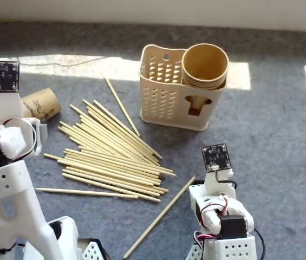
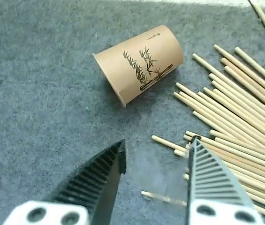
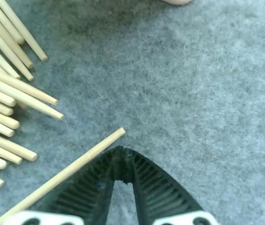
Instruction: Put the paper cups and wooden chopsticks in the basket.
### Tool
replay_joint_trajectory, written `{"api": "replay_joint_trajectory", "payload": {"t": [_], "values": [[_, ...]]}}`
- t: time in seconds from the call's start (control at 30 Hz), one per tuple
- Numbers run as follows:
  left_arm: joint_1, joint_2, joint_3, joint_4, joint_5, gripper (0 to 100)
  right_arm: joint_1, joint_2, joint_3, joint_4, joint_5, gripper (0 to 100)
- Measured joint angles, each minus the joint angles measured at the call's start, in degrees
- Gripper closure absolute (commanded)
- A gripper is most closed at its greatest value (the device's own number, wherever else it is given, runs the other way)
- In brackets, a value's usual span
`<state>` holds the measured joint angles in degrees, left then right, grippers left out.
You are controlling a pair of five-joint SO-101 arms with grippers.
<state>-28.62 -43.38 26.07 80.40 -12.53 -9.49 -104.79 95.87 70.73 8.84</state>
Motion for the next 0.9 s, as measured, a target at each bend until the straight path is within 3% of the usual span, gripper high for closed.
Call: {"api": "replay_joint_trajectory", "payload": {"t": [0.37,0.57,0.9], "values": [[-9.2,0.0,14.9,-9.1,-10.8,78,0.0,0.0,0.0,0.0,0.0,99.3],[-9.7,0.0,20.7,-10.4,-19.2,76,0.0,0.0,0.0,0.0,0.0,99.3],[-9.8,2.5,21.2,-10.5,-20.6,75,0.0,0.0,0.0,0.0,0.0,99.3]]}}
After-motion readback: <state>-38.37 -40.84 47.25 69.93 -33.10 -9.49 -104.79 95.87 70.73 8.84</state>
